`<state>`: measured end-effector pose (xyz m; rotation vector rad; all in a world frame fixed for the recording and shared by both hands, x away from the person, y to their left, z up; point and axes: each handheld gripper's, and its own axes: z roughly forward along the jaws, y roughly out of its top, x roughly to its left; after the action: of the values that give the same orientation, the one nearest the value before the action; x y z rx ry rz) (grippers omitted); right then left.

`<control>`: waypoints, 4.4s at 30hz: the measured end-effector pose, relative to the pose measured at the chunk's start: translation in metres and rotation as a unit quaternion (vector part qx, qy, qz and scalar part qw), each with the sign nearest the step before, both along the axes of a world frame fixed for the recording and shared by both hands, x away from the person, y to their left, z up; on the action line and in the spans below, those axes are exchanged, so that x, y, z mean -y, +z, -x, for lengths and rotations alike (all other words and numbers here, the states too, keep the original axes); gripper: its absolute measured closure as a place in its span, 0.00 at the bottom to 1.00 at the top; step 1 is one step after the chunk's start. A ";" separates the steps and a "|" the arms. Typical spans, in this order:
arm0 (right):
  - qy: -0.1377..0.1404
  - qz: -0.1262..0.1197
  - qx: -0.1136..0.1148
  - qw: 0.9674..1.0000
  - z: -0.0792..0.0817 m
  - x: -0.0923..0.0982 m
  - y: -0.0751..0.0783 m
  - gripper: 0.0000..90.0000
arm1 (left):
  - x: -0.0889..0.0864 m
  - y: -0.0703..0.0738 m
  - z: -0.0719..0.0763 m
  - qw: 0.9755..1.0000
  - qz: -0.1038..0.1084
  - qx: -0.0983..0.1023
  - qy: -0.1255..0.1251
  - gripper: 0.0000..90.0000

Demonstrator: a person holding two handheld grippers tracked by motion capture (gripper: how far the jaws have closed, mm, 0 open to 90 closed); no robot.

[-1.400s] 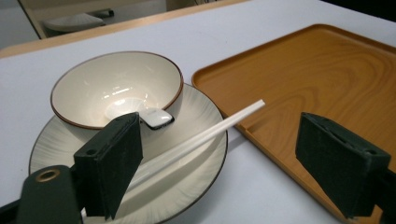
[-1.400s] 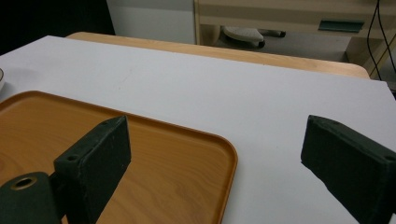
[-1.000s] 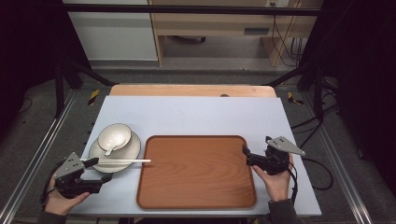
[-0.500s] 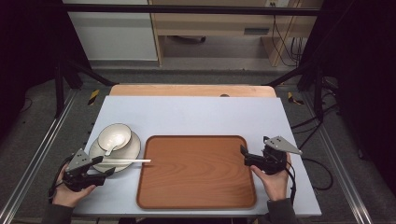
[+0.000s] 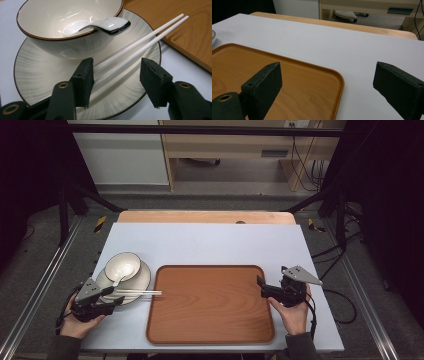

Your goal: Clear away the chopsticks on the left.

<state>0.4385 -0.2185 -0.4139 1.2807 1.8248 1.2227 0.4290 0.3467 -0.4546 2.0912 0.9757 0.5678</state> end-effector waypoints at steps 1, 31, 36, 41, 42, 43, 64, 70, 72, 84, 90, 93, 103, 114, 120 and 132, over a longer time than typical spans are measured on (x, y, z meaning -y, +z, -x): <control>0.000 0.000 0.000 1.000 0.000 0.000 0.000 0.10 | 0.000 0.000 0.000 1.000 0.000 0.000 0.000 0.54; 0.001 0.000 -0.006 1.000 -0.001 0.000 -0.002 0.10 | 0.011 -0.001 0.008 1.000 -0.001 -0.015 -0.001 0.86; 0.001 0.000 -0.006 1.000 -0.001 0.001 -0.002 0.09 | 0.013 -0.001 0.008 1.000 -0.003 -0.018 -0.001 0.88; 0.002 0.000 -0.007 1.000 -0.001 0.000 -0.002 0.09 | 0.017 -0.001 0.009 1.000 0.000 -0.023 0.000 0.92; 0.002 -0.001 -0.007 1.000 -0.001 0.000 -0.002 0.09 | 0.017 -0.001 0.009 1.000 0.000 -0.024 0.001 0.92; 0.002 -0.001 -0.007 1.000 -0.001 0.000 -0.002 0.09 | 0.017 -0.001 0.009 1.000 0.000 -0.024 0.002 0.93; 0.002 -0.004 -0.008 1.000 -0.001 0.001 -0.002 0.09 | 0.030 0.001 -0.004 0.997 0.024 -0.054 0.040 0.91; 0.004 -0.003 -0.010 1.000 -0.002 0.000 -0.002 0.09 | 0.031 0.002 -0.004 0.997 0.023 -0.059 0.040 0.93; 0.004 -0.003 -0.009 1.000 -0.002 0.000 -0.002 0.09 | 0.032 0.002 -0.004 0.997 0.021 -0.059 0.039 0.93; 0.004 -0.005 -0.005 1.000 -0.001 0.002 -0.001 0.09 | 0.042 0.014 0.007 0.998 0.038 -0.036 0.031 0.94; 0.004 -0.008 -0.003 1.000 0.000 0.003 0.001 0.09 | 0.054 0.023 0.014 0.998 0.053 -0.022 0.038 0.94; 0.003 -0.007 -0.002 1.000 0.000 0.003 0.001 0.08 | 0.058 0.025 0.017 0.997 0.057 -0.017 0.039 0.94; 0.002 -0.007 -0.003 1.000 0.000 0.003 0.000 0.08 | 0.086 0.031 0.029 0.996 0.072 0.000 0.058 0.94; 0.000 -0.014 -0.003 1.000 0.001 0.004 0.000 0.08 | 0.110 0.041 0.031 0.989 0.104 0.021 0.103 0.94; 0.001 -0.012 -0.001 1.000 0.002 0.004 0.000 0.08 | 0.125 0.046 0.031 0.985 0.117 0.025 0.127 0.94; 0.004 -0.012 -0.006 1.000 0.002 0.003 -0.001 0.08 | 0.139 0.035 0.039 0.971 0.141 0.030 0.189 0.94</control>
<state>0.4364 -0.2218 -0.4152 1.2968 1.8311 1.2465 0.3897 0.2078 -0.4194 1.6391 1.3482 0.6353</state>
